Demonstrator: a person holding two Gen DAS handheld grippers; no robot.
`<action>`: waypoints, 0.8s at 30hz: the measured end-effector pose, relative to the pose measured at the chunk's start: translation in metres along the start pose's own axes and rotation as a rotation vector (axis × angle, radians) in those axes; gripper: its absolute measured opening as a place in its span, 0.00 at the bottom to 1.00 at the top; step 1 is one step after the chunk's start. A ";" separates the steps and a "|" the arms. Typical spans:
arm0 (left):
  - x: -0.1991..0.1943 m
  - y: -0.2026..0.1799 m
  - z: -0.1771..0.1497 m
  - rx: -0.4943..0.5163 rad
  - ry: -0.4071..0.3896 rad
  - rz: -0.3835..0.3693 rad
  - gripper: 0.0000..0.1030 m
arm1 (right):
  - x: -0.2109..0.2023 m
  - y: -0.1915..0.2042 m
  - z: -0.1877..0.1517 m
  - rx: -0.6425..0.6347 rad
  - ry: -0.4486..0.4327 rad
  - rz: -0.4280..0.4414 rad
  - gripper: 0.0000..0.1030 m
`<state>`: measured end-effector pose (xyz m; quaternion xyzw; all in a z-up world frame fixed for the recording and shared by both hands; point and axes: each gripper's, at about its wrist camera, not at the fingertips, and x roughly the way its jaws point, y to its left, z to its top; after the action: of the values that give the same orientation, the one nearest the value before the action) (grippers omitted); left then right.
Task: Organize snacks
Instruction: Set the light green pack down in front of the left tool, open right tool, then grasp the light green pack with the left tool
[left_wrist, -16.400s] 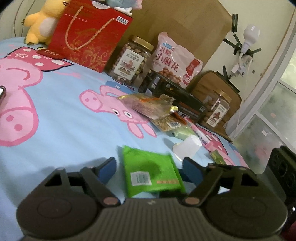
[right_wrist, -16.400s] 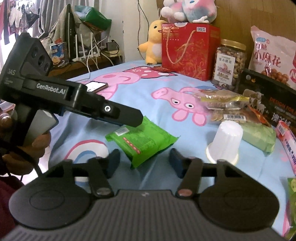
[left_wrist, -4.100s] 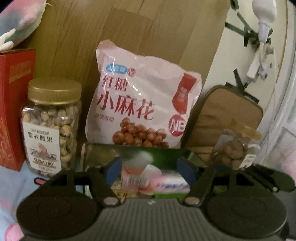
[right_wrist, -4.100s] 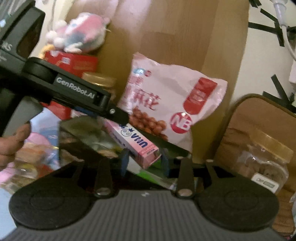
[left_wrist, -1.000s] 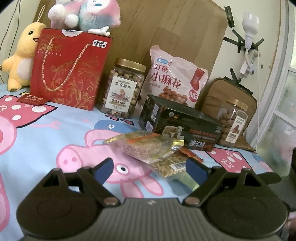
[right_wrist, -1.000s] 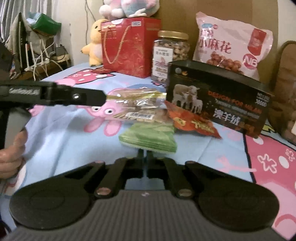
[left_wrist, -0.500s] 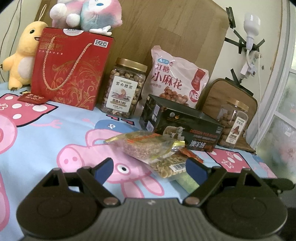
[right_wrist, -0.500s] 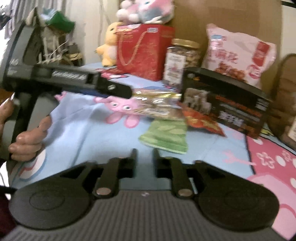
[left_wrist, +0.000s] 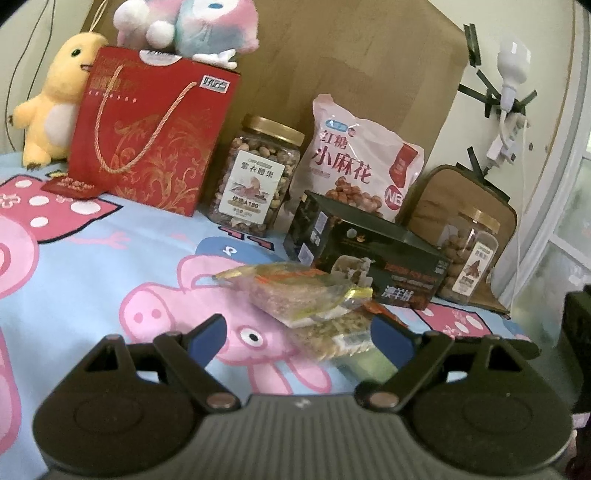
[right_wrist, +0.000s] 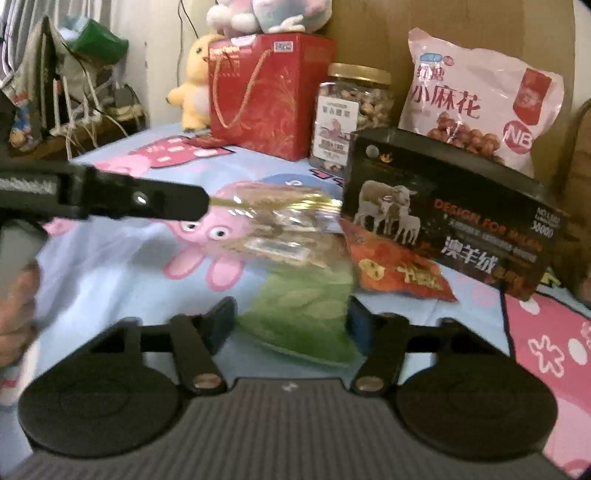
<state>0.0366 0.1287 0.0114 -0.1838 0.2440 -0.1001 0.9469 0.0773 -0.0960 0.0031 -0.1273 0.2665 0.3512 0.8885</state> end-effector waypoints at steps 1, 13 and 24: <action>0.001 0.001 0.001 -0.007 0.005 -0.003 0.86 | -0.002 0.000 -0.001 0.004 -0.006 -0.006 0.53; -0.003 -0.009 -0.002 0.033 0.033 -0.077 0.86 | -0.055 0.015 -0.033 -0.026 -0.050 -0.003 0.54; 0.014 -0.061 -0.018 0.113 0.186 -0.207 0.86 | -0.087 0.007 -0.058 0.040 -0.066 -0.042 0.70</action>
<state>0.0335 0.0637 0.0157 -0.1445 0.3044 -0.2275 0.9136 -0.0028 -0.1629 0.0037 -0.1036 0.2412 0.3313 0.9063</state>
